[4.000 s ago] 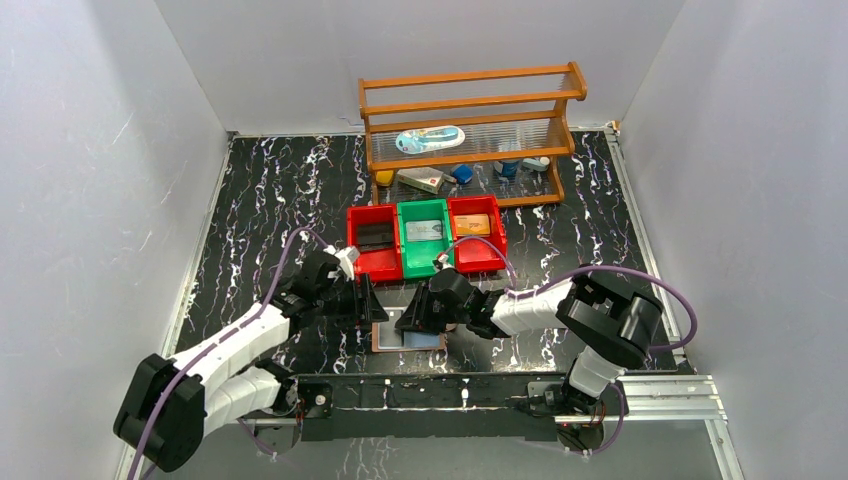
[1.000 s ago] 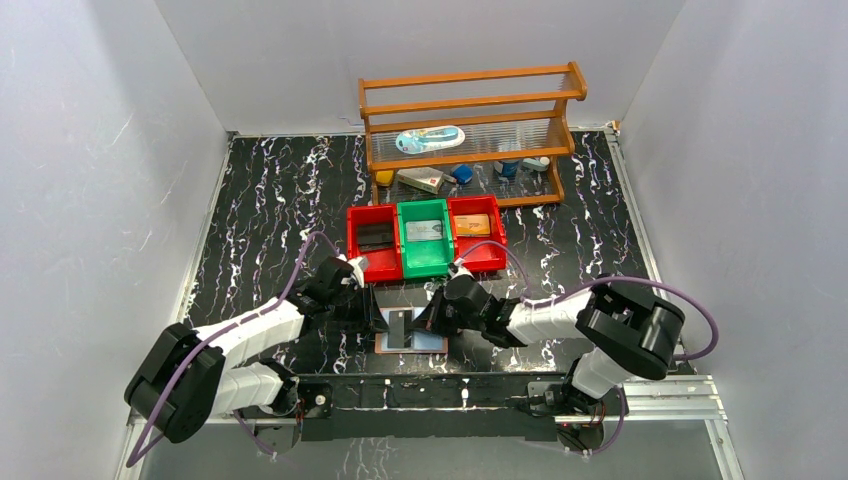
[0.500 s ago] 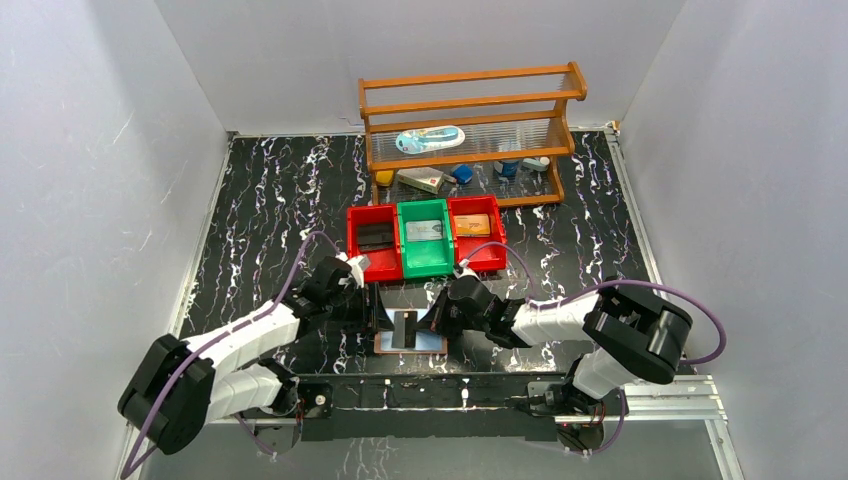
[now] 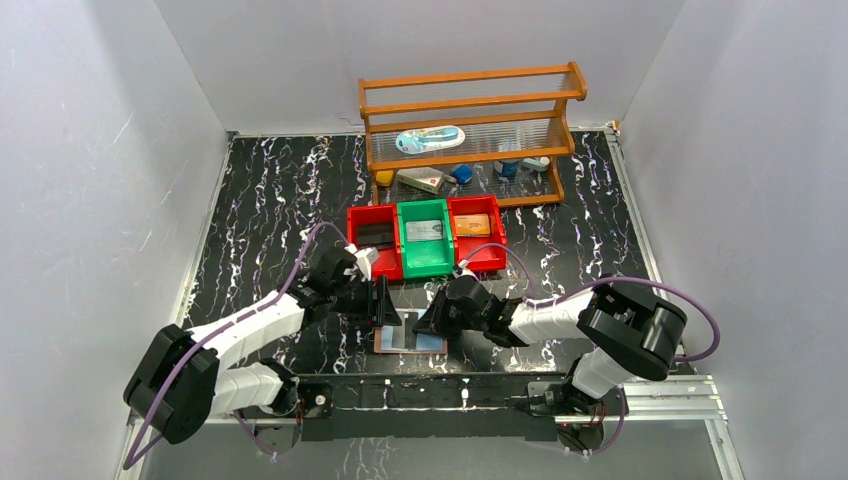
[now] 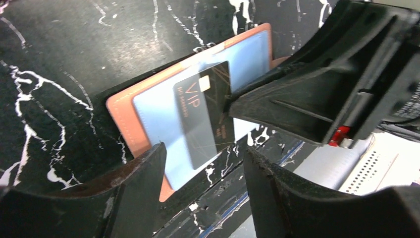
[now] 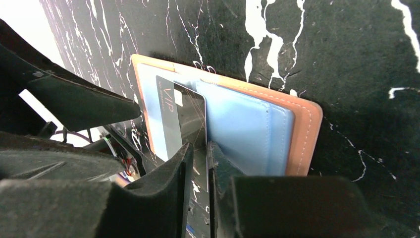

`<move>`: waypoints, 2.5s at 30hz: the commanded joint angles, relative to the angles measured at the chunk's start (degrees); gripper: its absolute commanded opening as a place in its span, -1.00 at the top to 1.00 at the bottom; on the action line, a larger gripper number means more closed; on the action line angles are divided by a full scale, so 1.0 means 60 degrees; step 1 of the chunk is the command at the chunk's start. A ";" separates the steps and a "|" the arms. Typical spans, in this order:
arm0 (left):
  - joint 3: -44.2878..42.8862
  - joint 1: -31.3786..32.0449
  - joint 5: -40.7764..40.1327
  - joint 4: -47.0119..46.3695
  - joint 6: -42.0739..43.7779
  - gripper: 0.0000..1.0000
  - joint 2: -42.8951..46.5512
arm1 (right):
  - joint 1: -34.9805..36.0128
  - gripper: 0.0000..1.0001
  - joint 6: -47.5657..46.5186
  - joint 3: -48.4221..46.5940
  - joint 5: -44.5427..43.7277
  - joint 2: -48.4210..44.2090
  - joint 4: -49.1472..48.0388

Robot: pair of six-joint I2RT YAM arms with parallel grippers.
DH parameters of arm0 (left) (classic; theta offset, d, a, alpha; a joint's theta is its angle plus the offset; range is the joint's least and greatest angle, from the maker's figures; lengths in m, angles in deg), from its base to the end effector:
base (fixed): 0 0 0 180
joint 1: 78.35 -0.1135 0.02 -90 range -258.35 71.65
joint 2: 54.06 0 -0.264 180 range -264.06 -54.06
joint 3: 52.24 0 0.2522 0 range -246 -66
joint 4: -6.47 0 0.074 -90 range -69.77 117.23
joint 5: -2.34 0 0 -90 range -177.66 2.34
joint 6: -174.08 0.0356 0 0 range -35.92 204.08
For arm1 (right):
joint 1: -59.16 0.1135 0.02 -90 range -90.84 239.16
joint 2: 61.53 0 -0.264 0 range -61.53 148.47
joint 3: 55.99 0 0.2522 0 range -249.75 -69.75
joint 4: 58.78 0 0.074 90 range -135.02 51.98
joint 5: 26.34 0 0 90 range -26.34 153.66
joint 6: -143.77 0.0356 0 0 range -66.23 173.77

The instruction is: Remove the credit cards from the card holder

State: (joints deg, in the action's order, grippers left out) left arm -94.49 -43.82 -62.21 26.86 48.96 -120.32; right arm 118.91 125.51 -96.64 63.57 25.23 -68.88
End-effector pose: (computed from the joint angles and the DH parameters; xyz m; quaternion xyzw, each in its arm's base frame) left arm 0.1725 -0.1373 0.1783 0.0807 0.8996 -0.3826 0.1943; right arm 0.1354 0.2320 0.1309 0.0934 0.8861 0.4136 0.1871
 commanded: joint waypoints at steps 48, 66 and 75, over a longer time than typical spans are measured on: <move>0.0530 0.0149 -0.0570 0.0415 -0.0282 0.67 0.0198 | -0.0041 0.89 0.0099 0.0286 -0.0234 -0.0233 -0.0773; -0.0473 0.0676 0.0197 0.0018 -0.0366 0.05 0.0181 | -0.0055 0.87 0.0426 0.0510 0.0171 0.0149 -0.1788; 0.0490 0.0706 0.0047 -0.0997 -0.0766 0.16 -0.1232 | -0.0063 0.85 0.0490 0.0526 0.0241 0.0266 -0.1752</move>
State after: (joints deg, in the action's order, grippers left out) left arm -94.12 -39.91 -61.95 22.40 45.69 -125.83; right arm 118.75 128.38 -94.17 64.72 26.82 -77.55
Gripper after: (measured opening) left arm 0.432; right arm 0.069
